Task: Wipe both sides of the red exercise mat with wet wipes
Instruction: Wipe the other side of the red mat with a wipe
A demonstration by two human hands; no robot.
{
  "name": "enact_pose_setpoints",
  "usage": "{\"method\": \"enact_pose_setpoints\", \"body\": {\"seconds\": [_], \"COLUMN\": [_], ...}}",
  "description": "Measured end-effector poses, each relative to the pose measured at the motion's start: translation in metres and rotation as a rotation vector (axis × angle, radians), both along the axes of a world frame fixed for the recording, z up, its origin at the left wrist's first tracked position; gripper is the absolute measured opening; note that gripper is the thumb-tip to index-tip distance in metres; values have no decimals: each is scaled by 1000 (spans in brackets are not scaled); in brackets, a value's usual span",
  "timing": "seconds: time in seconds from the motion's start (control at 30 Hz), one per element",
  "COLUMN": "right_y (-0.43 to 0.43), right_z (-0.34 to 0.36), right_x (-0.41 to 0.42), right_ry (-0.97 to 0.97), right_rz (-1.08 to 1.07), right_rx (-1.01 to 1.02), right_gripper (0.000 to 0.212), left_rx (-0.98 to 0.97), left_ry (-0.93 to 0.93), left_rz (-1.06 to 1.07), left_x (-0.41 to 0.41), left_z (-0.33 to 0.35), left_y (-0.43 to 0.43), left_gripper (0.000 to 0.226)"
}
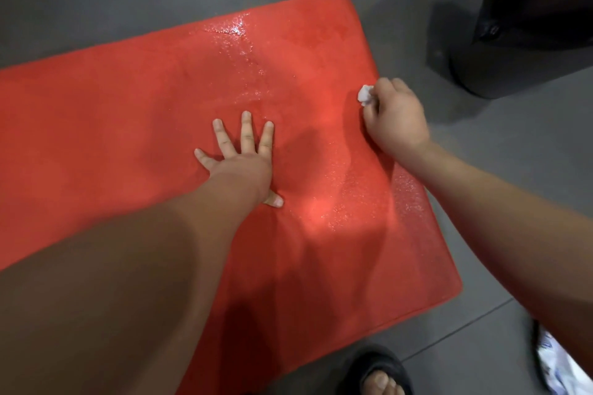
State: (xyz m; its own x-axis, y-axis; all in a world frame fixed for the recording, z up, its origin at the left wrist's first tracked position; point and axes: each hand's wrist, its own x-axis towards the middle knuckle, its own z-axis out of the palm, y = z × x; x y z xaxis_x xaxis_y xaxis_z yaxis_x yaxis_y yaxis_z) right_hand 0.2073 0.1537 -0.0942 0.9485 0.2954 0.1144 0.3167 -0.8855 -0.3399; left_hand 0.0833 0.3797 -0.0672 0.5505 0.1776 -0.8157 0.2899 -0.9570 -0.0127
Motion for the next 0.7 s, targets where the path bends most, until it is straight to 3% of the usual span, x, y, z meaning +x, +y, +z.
{"method": "enact_pose_setpoints", "body": {"seconds": [0.4,0.7], "right_y": [-39,-4], "right_z": [-2,-2], "right_x": [-55,-19], "right_ry": [71,66], "right_rz": [40,4], "right_rx": [9,34], "right_gripper": [5,19], "left_rx": [43,30], "left_ry": [-25,-128], "left_rz": [-45,-188], "left_x": [-3,20], "left_z": [12,41], "left_y": [0,30], "left_gripper": [146,129]}}
